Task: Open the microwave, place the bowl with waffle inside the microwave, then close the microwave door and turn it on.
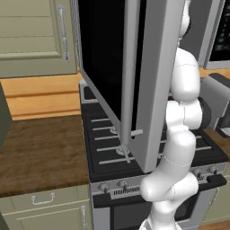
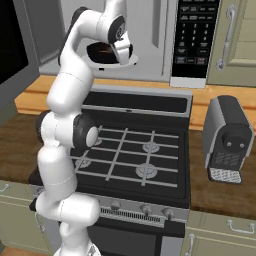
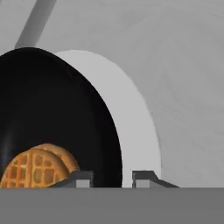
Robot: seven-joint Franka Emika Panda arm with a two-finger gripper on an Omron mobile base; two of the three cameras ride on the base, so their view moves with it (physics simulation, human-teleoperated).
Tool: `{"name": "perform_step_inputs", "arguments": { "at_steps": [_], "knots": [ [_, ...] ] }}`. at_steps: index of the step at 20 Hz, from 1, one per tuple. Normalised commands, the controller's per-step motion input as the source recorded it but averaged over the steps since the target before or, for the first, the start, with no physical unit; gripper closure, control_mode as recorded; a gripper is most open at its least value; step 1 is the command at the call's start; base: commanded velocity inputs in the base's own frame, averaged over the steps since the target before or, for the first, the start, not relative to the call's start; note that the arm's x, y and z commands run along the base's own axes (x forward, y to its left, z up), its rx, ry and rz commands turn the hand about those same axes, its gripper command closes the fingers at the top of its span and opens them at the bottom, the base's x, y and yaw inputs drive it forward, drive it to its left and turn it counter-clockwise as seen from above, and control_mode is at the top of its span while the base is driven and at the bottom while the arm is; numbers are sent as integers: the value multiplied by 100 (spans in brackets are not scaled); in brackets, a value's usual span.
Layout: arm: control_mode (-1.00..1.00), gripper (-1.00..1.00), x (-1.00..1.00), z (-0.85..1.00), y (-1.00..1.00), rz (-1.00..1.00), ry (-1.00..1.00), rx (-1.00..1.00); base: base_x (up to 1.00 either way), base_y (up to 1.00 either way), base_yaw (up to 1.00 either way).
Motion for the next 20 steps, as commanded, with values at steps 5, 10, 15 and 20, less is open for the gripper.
{"name": "perform_step_inputs", "arguments": {
  "at_steps": [5, 10, 15, 20],
  "knots": [
    [-100, -100, -7, -10, 0, 0, -11, 3, 0, 0, 0],
    [-100, -100, -74, -6, 0, 0, -35, 3, 0, 0, 0],
    [-100, -100, -100, 0, -3, 0, -28, 1, 0, 0, 0],
    [-100, -100, -100, -5, -22, -1, -9, 3, 0, 0, 0]
  ]
}}
